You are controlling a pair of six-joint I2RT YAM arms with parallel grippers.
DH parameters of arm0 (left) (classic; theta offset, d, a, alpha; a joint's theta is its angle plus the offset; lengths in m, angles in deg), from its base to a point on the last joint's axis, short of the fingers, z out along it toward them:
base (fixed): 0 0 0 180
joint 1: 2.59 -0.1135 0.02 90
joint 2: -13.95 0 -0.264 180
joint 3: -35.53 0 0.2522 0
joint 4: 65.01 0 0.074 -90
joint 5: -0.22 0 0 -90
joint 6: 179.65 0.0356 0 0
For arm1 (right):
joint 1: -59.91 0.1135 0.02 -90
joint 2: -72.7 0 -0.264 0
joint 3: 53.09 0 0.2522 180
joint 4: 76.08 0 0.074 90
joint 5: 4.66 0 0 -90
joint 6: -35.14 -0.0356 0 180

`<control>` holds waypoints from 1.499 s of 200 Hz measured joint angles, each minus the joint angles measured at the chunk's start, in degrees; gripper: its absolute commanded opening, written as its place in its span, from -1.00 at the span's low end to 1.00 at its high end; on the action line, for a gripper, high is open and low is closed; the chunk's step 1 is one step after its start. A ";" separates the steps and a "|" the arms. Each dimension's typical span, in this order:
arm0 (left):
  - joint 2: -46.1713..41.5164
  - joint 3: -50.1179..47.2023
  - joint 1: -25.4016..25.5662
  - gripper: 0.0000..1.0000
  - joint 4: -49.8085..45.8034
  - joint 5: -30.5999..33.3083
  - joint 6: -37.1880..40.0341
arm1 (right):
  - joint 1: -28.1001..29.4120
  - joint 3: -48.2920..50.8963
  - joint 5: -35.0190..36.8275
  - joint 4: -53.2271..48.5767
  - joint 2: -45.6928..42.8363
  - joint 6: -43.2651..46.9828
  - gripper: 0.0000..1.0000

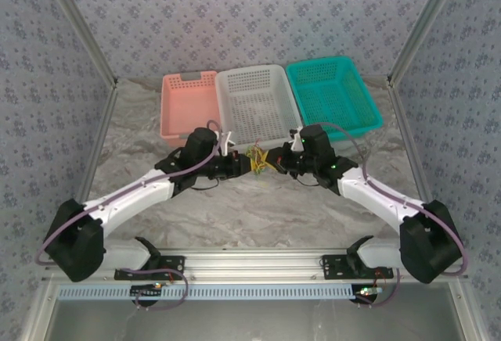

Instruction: Untangle the cables

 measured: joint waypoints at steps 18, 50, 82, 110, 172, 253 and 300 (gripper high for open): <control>-3.13 -0.66 -2.05 -0.72 -3.78 2.56 -0.52 | -1.75 0.00 2.36 -4.15 -0.46 2.05 -1.00; -5.70 -2.71 -5.05 -0.62 -8.17 4.92 -1.40 | -2.05 0.00 4.07 -9.60 -0.46 4.98 -1.00; -5.51 -2.60 -5.03 -0.10 -9.90 3.76 -2.38 | -1.55 -1.11 4.92 -13.22 -0.42 8.13 -1.00; -1.99 1.66 -3.43 0.00 -10.54 1.92 -2.69 | -0.44 -3.08 4.85 -14.60 0.52 10.29 -1.00; 7.80 8.55 -0.44 -0.36 -7.76 -1.55 -0.96 | 1.57 -5.20 3.61 -15.47 2.71 12.33 -1.00; 11.28 8.59 0.39 -1.00 -7.65 -1.62 2.89 | 1.40 -5.20 3.63 -17.20 2.82 12.33 -1.00; 9.97 8.02 1.22 -1.00 -7.80 0.94 3.19 | -0.55 -5.07 2.51 -17.84 2.23 12.35 -1.00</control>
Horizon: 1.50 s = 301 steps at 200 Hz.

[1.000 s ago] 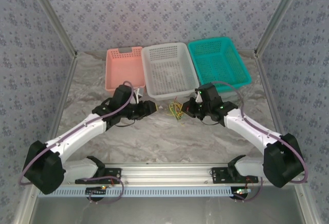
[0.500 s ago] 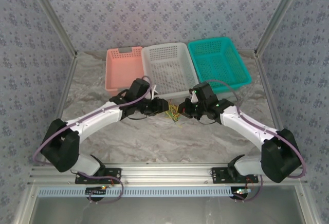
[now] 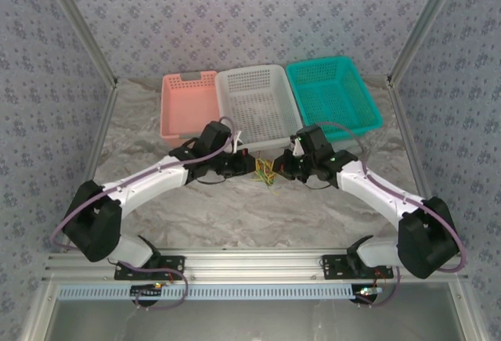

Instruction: Untangle the cables

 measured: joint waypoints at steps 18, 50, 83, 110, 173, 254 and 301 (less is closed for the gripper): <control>-2.27 -0.83 0.39 -1.00 -0.39 1.36 0.42 | -1.27 0.09 -1.64 0.00 -1.25 0.04 -1.00; -6.99 -3.30 0.37 -1.00 -2.69 4.87 0.42 | -3.58 0.22 -2.89 -0.83 -3.04 0.81 -1.00; -10.03 -6.38 -1.20 -1.00 -6.54 7.85 0.20 | -6.75 1.36 -1.57 -2.54 -4.00 0.87 -1.00; -10.05 -7.06 -1.18 -1.00 -7.78 8.02 0.17 | -6.91 1.49 -1.55 -2.84 -4.09 0.87 -1.00; -6.03 -6.67 -0.17 0.06 1.88 -0.04 -1.84 | -6.23 1.88 -7.23 0.00 -1.95 0.63 -1.00; 0.90 -4.20 0.24 -0.64 11.17 -6.51 -2.89 | -6.12 1.84 -18.08 1.84 1.99 -1.11 -1.00; 1.25 -3.91 0.24 -0.80 13.44 -6.56 -2.80 | -7.50 1.86 -18.91 1.90 2.23 -1.53 -1.00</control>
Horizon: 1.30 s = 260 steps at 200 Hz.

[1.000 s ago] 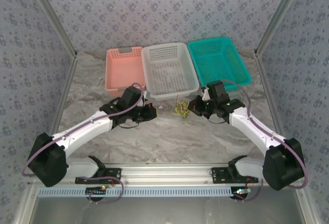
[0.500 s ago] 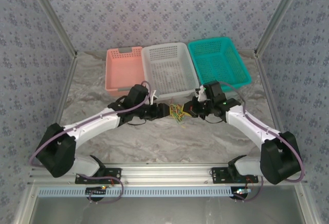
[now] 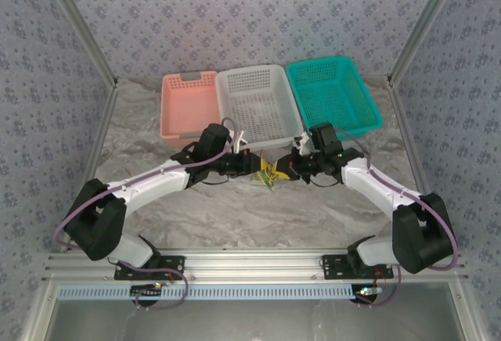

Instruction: Untangle the cables

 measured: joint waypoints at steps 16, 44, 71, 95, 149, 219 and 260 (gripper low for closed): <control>-0.09 0.00 0.00 -0.48 -0.02 -0.02 -0.13 | -0.70 0.00 -0.98 0.00 0.02 0.02 -1.00; -0.63 -0.02 0.13 -0.37 -0.94 -0.52 0.55 | -1.77 -0.09 -1.46 -0.24 0.37 0.07 -1.00; -1.22 -0.09 0.22 -0.39 -1.55 -0.50 0.63 | -1.95 -0.55 -1.90 -0.39 1.18 0.13 -1.00; -1.22 -0.13 0.22 -0.59 -1.73 -0.50 0.57 | -1.95 -1.03 -2.14 -0.42 1.44 0.28 -1.00; -1.22 -0.13 0.28 -1.00 -1.51 -0.70 1.22 | -2.45 -1.09 -2.14 -1.51 1.92 0.55 -1.00; -2.82 -0.13 0.79 -1.00 -5.29 -0.20 5.27 | -5.14 -2.19 -2.82 -5.81 1.18 3.08 -1.00; -5.14 0.63 1.51 -1.00 -9.55 1.57 9.73 | -5.79 -5.40 -1.25 -11.67 -1.07 6.80 -1.00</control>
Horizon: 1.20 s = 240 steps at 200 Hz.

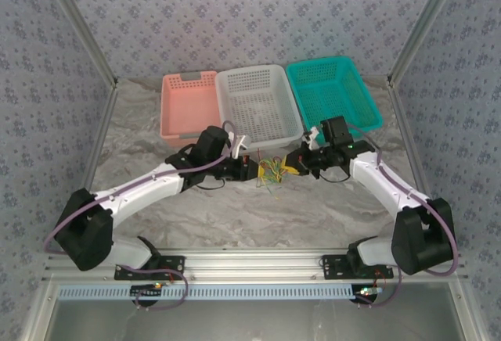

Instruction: Untangle the cables

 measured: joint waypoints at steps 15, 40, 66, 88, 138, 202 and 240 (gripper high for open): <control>-0.48 0.44 0.00 -1.00 -1.07 0.74 1.09 | 0.00 -0.74 0.87 -0.98 -0.79 0.79 -1.00; -0.59 1.88 0.31 -1.00 -4.57 4.07 2.67 | -0.28 -1.20 3.30 -3.08 -1.88 2.14 -1.00; -1.81 2.67 0.35 -1.00 -8.72 9.20 3.65 | -2.25 -1.31 5.70 -5.95 -4.02 3.45 -1.00; -3.65 2.69 0.24 -1.00 -11.87 12.59 4.33 | -4.50 -1.31 6.97 -7.10 -6.64 4.04 -1.00; -4.20 2.47 -1.99 -1.00 -21.16 18.69 4.42 | -6.82 -1.09 11.06 -8.28 -8.04 4.87 -1.00; -5.51 1.11 -8.57 -1.00 -31.82 26.18 4.26 | -11.15 0.46 18.36 -11.23 -11.63 6.58 -1.00; -9.27 -0.70 -11.41 -1.00 -34.01 25.66 4.44 | -13.03 1.60 19.54 -11.82 -12.83 7.15 -1.00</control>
